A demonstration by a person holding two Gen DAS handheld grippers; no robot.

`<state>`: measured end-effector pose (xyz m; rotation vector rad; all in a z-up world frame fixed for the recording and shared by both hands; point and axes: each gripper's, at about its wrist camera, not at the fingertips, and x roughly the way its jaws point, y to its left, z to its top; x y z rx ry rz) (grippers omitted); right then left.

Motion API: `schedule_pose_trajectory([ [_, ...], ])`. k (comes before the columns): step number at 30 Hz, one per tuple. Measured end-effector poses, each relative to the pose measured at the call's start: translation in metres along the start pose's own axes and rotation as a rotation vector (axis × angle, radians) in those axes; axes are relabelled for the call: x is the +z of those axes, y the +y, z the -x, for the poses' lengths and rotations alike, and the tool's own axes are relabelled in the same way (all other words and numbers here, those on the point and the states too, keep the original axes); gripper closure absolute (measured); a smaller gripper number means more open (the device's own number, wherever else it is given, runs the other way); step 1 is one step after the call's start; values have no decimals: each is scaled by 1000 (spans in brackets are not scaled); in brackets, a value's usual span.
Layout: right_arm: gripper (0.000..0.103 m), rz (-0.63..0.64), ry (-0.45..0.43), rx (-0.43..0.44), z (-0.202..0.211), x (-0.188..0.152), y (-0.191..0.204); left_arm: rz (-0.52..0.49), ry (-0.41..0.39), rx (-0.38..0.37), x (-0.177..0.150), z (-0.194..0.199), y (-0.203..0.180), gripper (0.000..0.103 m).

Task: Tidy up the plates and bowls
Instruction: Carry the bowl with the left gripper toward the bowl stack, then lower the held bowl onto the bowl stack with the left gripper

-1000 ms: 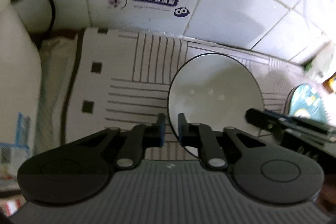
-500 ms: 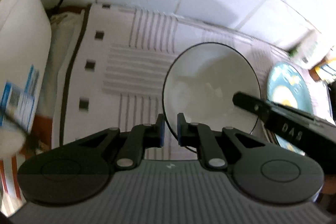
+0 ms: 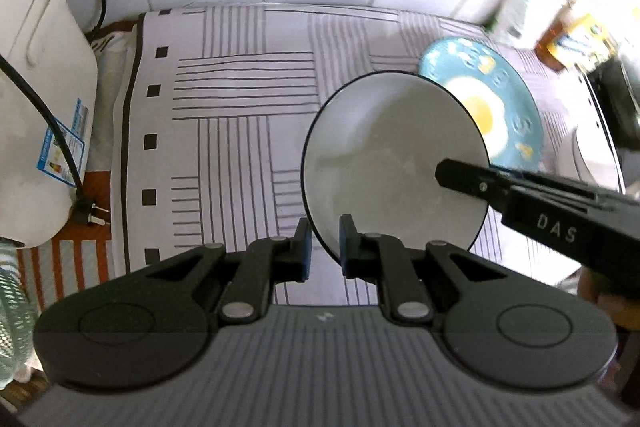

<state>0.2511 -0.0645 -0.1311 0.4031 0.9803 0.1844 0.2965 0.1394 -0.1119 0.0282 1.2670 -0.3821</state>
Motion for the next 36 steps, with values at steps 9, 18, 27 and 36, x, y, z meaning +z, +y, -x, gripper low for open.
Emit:
schedule_pose_trajectory([
  [9, 87, -82, -51, -14, 48, -16, -23, -97, 11, -11, -5, 20, -46, 91],
  [18, 86, -104, -123, -33, 100, -18, -70, -175, -4, -39, 2, 26, -119, 91],
  [27, 86, -165, -180, -48, 151, -10, -138, -208, -7, -45, 11, 20, -206, 91],
  [36, 84, -165, -229, -26, 187, -8, -192, -238, -6, -65, 29, 12, -268, 91],
])
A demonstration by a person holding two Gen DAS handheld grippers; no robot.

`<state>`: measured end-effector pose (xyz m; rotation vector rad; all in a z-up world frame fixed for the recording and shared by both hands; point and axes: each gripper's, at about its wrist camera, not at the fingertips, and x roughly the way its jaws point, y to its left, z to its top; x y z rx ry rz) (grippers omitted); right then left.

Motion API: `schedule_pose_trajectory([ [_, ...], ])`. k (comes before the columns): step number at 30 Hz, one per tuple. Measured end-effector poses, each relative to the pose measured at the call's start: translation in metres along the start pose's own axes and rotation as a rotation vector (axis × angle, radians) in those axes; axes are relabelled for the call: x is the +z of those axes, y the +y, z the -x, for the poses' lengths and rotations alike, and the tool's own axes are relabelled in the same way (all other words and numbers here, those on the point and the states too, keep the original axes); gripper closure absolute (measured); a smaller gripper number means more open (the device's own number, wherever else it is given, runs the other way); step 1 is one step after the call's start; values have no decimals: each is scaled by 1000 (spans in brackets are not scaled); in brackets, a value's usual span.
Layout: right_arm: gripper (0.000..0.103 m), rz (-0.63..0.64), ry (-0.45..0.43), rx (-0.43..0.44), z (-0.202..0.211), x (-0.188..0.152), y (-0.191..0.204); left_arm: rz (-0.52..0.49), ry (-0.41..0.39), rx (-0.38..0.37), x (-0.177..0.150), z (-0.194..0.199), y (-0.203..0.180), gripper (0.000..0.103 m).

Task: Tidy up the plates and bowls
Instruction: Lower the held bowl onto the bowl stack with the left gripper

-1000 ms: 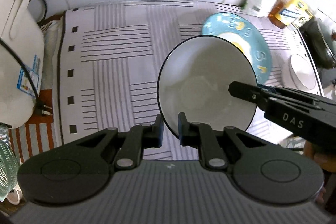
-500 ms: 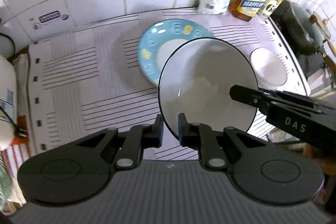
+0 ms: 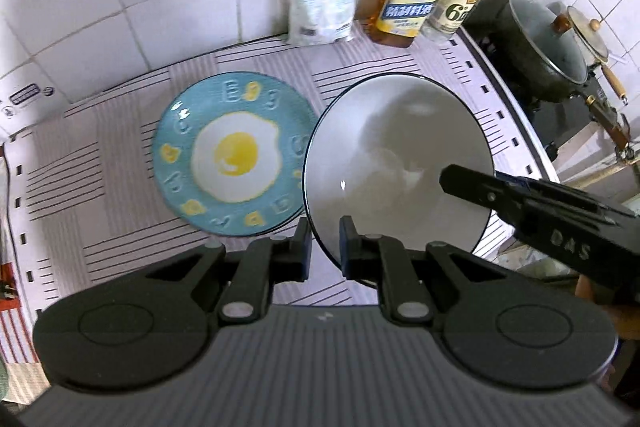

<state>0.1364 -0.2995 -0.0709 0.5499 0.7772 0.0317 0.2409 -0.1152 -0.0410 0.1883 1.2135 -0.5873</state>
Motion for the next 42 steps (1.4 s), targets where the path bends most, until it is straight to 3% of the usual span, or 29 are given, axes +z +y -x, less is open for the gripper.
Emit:
schedule_pose_trajectory([
  [5, 82, 15, -22, 10, 8, 10, -33, 22, -16, 11, 18, -19, -28, 91],
  [17, 82, 49, 40, -51, -6, 24, -96, 26, 67, 28, 37, -92, -78, 90],
  [27, 82, 139, 94, -58, -22, 30, -114, 65, 93, 51, 42, -119, -88, 90],
  [37, 82, 235, 124, -116, -40, 24, -113, 84, 182, 106, 47, -145, -93, 89],
  [42, 83, 262, 125, -127, -47, 24, -115, 78, 205, 118, 50, -153, -97, 84],
])
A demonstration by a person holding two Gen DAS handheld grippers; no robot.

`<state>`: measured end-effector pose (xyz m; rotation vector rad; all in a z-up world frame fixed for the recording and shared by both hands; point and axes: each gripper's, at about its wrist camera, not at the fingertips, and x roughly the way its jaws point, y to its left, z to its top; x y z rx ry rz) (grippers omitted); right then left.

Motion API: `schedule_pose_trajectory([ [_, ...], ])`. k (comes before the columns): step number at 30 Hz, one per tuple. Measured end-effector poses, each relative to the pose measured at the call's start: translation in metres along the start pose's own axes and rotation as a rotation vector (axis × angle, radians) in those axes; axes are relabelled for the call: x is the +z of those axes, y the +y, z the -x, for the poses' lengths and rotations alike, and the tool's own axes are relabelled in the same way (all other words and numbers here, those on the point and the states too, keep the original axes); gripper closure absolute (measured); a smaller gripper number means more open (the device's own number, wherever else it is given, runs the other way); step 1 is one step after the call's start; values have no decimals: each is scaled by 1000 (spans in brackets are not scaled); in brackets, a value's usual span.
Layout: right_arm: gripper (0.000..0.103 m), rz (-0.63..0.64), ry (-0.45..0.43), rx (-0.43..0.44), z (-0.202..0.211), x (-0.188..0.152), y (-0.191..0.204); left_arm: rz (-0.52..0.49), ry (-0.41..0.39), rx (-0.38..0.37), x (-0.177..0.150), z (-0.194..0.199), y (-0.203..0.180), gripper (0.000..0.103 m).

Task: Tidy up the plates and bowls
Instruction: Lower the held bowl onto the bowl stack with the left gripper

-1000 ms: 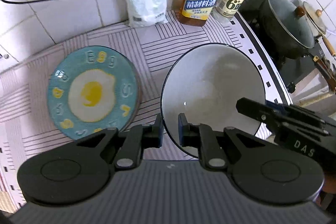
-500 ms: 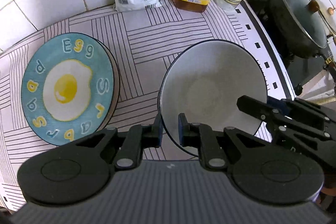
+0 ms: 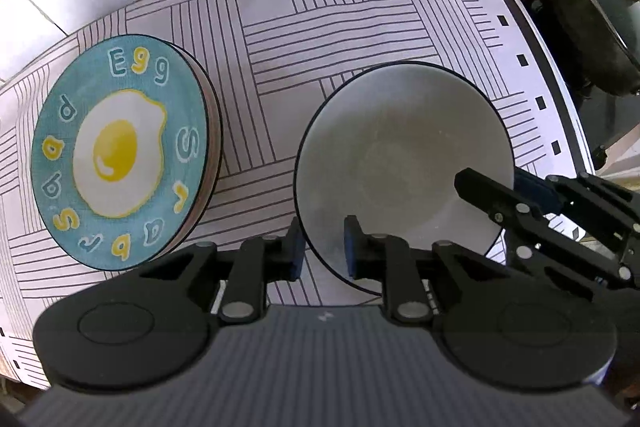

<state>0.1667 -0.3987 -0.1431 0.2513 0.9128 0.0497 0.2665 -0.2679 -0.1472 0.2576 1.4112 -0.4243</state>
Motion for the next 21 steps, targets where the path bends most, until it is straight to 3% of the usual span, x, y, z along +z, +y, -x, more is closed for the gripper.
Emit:
schedule_pose_trajectory([
  [6, 83, 152, -7, -97, -4, 0, 16, 3, 12, -7, 1, -4, 0, 84],
  [11, 83, 220, -8, -120, -6, -4, 19, 36, 2, -32, 0, -3, 5, 84],
  [21, 77, 196, -62, -49, 19, -15, 12, 107, -82, -109, -18, 17, 18, 78],
])
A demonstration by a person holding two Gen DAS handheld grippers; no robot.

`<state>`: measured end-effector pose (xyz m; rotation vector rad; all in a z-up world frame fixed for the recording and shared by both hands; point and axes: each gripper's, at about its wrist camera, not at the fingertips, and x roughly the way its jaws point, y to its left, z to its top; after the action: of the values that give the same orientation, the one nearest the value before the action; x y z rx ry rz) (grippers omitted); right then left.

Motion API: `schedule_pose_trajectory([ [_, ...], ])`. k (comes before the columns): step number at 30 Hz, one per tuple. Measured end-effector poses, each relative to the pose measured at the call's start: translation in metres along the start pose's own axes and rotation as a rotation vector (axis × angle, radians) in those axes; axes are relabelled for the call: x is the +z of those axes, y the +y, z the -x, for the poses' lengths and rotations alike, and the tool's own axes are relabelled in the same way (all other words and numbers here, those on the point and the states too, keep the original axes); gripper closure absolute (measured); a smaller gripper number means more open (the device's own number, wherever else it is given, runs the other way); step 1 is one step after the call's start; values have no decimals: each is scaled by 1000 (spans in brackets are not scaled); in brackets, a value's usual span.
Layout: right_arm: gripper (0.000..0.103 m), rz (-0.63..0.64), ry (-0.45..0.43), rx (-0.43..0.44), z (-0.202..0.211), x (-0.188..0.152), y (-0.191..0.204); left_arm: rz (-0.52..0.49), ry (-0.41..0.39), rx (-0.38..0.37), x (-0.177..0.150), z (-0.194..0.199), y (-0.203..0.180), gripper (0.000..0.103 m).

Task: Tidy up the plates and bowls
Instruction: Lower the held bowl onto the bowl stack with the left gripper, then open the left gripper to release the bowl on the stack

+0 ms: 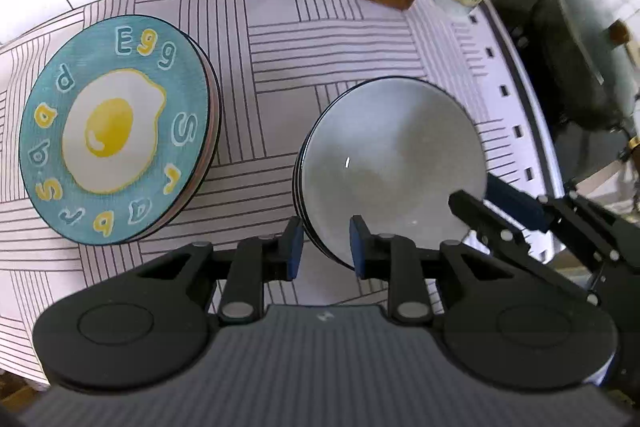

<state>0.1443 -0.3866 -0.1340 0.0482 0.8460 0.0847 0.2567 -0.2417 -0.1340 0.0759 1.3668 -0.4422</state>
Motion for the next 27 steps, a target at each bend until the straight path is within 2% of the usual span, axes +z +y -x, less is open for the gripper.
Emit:
schedule_pose_trajectory([
  [10, 70, -2, -56, 18, 41, -25, -6, 20, -124, -74, -33, 34, 11, 73],
  [13, 64, 0, -78, 40, 51, -32, -7, 24, -150, -100, -44, 39, 12, 73],
  [15, 58, -3, -116, 74, 57, -38, -8, 17, -171, -77, -53, 43, 10, 73],
  [19, 52, -4, -165, 102, 62, -54, -7, -27, -219, -69, -68, 50, 4, 71],
  [22, 48, 0, -161, 108, 58, -64, -6, -20, -240, -93, -76, 48, 6, 69],
  [24, 40, -4, -151, 114, 52, -70, -6, -10, -267, -99, -80, 44, 10, 69],
  [27, 39, 1, -90, 130, 36, -79, -6, 96, -308, -116, -83, 43, 24, 62],
])
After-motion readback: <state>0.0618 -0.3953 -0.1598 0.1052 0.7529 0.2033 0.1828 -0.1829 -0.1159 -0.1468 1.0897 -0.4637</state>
